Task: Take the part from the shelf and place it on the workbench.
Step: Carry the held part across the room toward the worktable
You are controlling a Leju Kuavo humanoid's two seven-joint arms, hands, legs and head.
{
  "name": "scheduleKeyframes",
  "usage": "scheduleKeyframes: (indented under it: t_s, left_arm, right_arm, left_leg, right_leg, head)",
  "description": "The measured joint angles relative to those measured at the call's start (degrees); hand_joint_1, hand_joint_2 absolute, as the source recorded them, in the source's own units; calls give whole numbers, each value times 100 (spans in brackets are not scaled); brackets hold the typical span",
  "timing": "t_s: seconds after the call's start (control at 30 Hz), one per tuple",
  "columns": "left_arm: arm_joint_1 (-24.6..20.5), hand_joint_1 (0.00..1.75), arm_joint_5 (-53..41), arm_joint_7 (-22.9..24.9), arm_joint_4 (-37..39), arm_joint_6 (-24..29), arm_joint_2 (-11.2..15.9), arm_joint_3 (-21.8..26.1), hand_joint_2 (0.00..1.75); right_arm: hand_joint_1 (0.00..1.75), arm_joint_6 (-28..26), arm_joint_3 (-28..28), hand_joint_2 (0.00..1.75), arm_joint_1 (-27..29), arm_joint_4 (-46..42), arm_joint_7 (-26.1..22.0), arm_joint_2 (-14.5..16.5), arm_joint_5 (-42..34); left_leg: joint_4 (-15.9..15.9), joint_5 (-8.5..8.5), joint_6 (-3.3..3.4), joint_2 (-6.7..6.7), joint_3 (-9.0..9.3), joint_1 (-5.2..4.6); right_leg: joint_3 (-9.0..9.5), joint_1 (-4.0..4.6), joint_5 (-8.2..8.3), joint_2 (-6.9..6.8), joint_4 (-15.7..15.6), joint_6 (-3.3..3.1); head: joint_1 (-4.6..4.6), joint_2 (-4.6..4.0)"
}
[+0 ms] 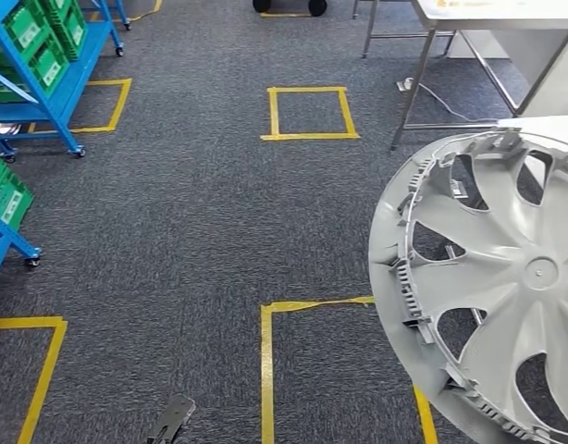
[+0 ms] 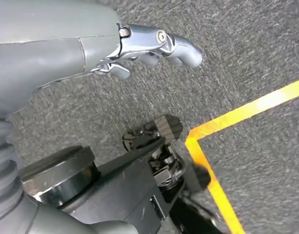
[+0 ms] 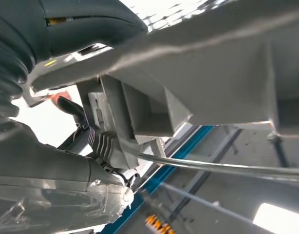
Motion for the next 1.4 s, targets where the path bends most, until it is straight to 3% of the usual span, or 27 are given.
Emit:
scheduleKeyframes:
  t_s: [0.03,0.07,0.13,0.17,0.23,0.3,0.33,0.4,0.47,0.5,0.53,0.57,0.63,0.7,0.77,0.83,0.9,0.97,1.03,1.07,1.1,1.13,1.2,1.27,1.33,1.4]
  left_arm:
    - [4,0,-4,3,0,-16,-2,0,175]
    - [4,0,-8,4,0,-28,-4,0,175]
    - [2,0,-16,2,0,-34,-10,1,175]
    - [1,0,-23,0,0,-30,-6,2,175]
    - [-3,0,-48,-4,0,-21,2,4,175]
    - [-5,0,-72,-5,-2,-11,-6,5,175]
    - [-8,0,-84,-4,-5,-4,-13,6,175]
    - [-15,0,-119,5,-12,11,-29,7,175]
    - [-6,0,-158,28,-13,17,-40,7,175]
    - [5,0,-176,39,-13,18,-44,7,175]
    - [15,0,-191,46,-13,18,-48,7,175]
    - [20,0,-201,49,-13,18,-51,7,175]
    - [15,0,-209,49,-13,18,-54,7,175]
    - [10,0,-216,49,-13,19,-48,9,175]
    - [-4,0,-232,49,-14,19,-48,11,175]
    - [-23,0,-259,45,-17,13,-73,11,175]
    - [-30,0,-291,37,-23,4,-106,11,175]
    - [-25,0,-313,31,-26,-8,-119,13,175]
    - [-19,0,-318,31,-26,-18,-117,12,175]
    - [-19,0,-320,31,-26,-20,-117,12,175]
    - [-22,0,-320,31,-27,-24,-119,11,175]
    - [-25,0,-321,32,-27,-27,-123,11,175]
    - [-35,0,-332,44,-28,-31,-120,11,175]
    - [-45,0,-332,64,-30,-33,-104,13,175]
    - [-46,0,-297,62,-32,-51,-78,30,175]
    - [-50,0,-261,37,-36,-69,-45,61,175]
  right_arm:
    - [175,0,-7,175,2,1,5,0,-2]
    - [175,0,-14,175,5,1,13,0,-3]
    - [175,0,-20,175,10,2,37,0,3]
    - [175,0,-21,175,10,0,49,0,8]
    - [175,0,-24,175,7,-6,66,-1,19]
    - [175,0,-36,175,16,-13,70,0,24]
    - [175,0,-46,175,23,-21,72,1,27]
    - [175,-1,-67,175,15,-46,84,3,60]
    - [175,-2,-90,175,-26,-73,120,4,150]
    - [175,-1,-103,175,-45,-86,140,4,201]
    - [175,-1,-120,175,-59,-102,156,4,243]
    - [175,-1,-140,175,-67,-117,166,4,273]
    - [175,-1,-169,175,-78,-137,173,4,298]
    - [175,-1,-181,175,-100,-145,176,4,306]
    - [175,-1,-197,175,-122,-162,173,4,306]
    - [175,-1,-231,175,-123,-183,155,4,295]
    - [175,-2,-262,175,-117,-189,122,4,279]
    - [175,-2,-264,175,-127,-187,90,4,266]
    - [175,-1,-260,175,-137,-185,79,4,257]
    - [175,-1,-261,175,-134,-185,80,4,254]
    - [175,0,-261,175,-130,-185,83,4,251]
    - [175,0,-261,175,-128,-184,84,4,250]
    - [175,0,-246,175,-134,-166,69,4,251]
    - [175,0,-199,175,-146,-138,1,4,278]
    - [175,0,-127,175,-142,-111,-87,10,350]
    - [175,0,-49,175,-143,-89,-131,19,423]
  left_leg:
    - [1,-5,-7,86,2,3]
    - [2,-13,-22,167,10,9]
    - [8,-43,-78,302,48,19]
    - [18,-62,-118,352,62,11]
    - [41,-77,-190,427,77,-18]
    - [50,-83,-246,496,76,-8]
    - [84,-127,-272,450,63,11]
    - [459,-403,-296,197,-102,33]
    - [1265,-798,-262,-42,-481,22]
    - [1628,-917,-237,-81,-668,11]
    - [1823,-926,-206,-98,-786,-2]
    - [1801,-816,-171,-116,-804,-16]
    - [1243,-378,-101,-215,-592,-45]
    - [597,-31,-53,-491,-335,-45]
    - [286,17,-56,-642,-227,-39]
    - [169,-6,-63,-524,-209,-32]
    - [85,24,-36,-377,-188,-15]
    - [54,24,-11,-208,-165,-14]
    - [57,-13,-6,-31,-139,-16]
    - [57,-39,-12,48,-114,-14]
    - [58,-72,-26,123,-79,-10]
    - [58,-111,-47,190,-32,-5]
    - [74,-194,-114,302,45,-23]
    - [99,-244,-177,377,69,-57]
    - [96,-281,-224,424,71,-57]
    - [281,-402,-256,247,-33,-28]
  right_leg:
    - [-14,-33,12,-12,73,33]
    - [98,-64,129,-37,-97,64]
    - [562,-107,455,-202,-894,132]
    - [765,-114,562,-302,-1241,135]
    - [909,-103,596,-379,-1506,58]
    - [868,-82,613,-259,-1484,-76]
    - [852,-73,620,-206,-1482,-127]
    - [833,-68,647,-93,-1494,-221]
    - [804,-48,667,41,-1497,-276]
    - [790,-31,673,123,-1497,-292]
    - [781,-15,679,209,-1497,-304]
    - [779,-1,683,298,-1496,-310]
    - [787,7,686,458,-1494,-311]
    - [772,7,696,601,-1479,-287]
    - [692,-16,731,732,-1469,-224]
    - [595,-36,765,799,-1478,-150]
    - [445,1,642,537,-1279,-98]
    - [104,25,341,161,-622,-57]
    - [-249,1,183,22,24,-19]
    - [-300,-15,253,-3,76,-4]
    - [-236,-29,422,-34,-109,10]
    - [-70,-39,650,-103,-480,22]
    - [308,0,919,-329,-1182,20]
    - [436,43,905,-421,-1400,-47]
    - [394,31,887,-287,-1418,-128]
    - [380,8,880,-142,-1438,-193]
  head:
    - [2,0]
    - [1,0]
    - [2,0]
    - [3,0]
    - [-7,0]
    - [-16,0]
    - [-19,0]
    - [-34,0]
    - [-51,0]
    - [-54,0]
    - [-55,0]
    - [-54,0]
    - [-55,0]
    - [-52,0]
    - [-59,0]
    - [-66,0]
    - [-35,0]
    - [-7,0]
    - [-4,0]
    - [-2,0]
    - [-3,0]
    - [-2,0]
    - [0,0]
    - [-15,0]
    - [-34,0]
    - [-43,0]
